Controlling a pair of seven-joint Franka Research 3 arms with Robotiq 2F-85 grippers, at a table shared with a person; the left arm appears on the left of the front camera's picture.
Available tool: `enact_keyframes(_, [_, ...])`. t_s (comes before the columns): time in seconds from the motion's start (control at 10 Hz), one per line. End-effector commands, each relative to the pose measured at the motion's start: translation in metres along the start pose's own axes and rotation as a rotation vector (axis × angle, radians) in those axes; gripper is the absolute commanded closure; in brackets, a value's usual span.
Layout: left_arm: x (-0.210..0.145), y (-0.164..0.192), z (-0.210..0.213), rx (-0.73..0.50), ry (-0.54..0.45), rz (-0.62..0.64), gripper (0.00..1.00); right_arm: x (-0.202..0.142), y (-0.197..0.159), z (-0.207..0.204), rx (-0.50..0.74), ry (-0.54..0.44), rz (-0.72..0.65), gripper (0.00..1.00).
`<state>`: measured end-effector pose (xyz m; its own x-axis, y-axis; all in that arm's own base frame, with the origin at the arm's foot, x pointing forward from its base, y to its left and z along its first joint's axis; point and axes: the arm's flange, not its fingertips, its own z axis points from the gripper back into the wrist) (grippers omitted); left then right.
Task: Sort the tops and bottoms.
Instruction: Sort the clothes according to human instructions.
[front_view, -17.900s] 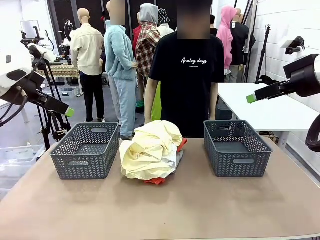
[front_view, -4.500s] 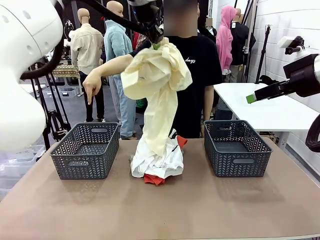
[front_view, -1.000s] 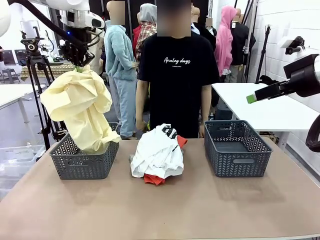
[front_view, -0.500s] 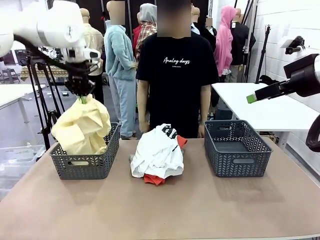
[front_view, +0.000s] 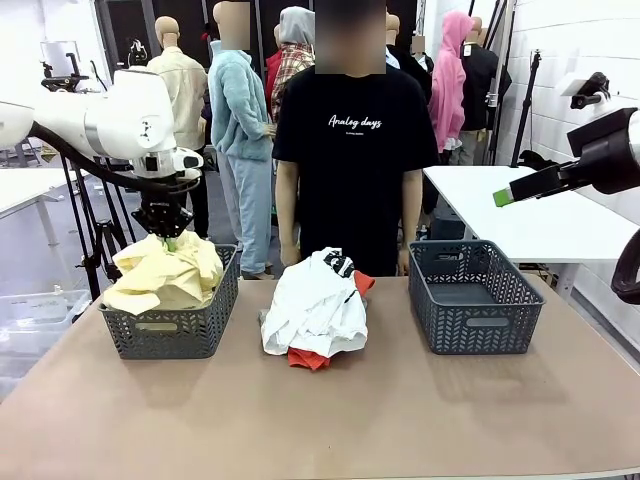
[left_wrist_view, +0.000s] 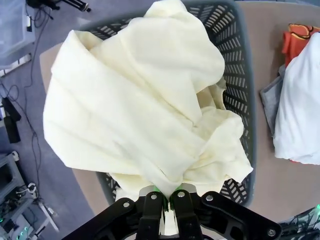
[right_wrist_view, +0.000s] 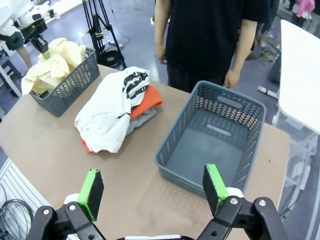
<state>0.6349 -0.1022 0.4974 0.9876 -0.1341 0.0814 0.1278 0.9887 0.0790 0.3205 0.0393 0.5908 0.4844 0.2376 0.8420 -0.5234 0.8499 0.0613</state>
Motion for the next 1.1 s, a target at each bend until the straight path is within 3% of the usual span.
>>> enact_keyframes(0.0, [-0.012,-0.014,-0.003,-0.018,-0.031,0.030,1.00,-0.001,0.000,-0.001,0.010,0.006,-0.007,0.00])
enact_keyframes(0.6, [-0.015,-0.023,-0.015,-0.007,-0.028,0.039,0.97,-0.001,0.000,-0.001,0.010,0.006,-0.007,0.00])
enact_keyframes(1.0, [-0.013,-0.012,-0.005,-0.006,-0.043,0.066,0.18,-0.001,0.000,-0.001,0.010,0.006,-0.007,0.00])
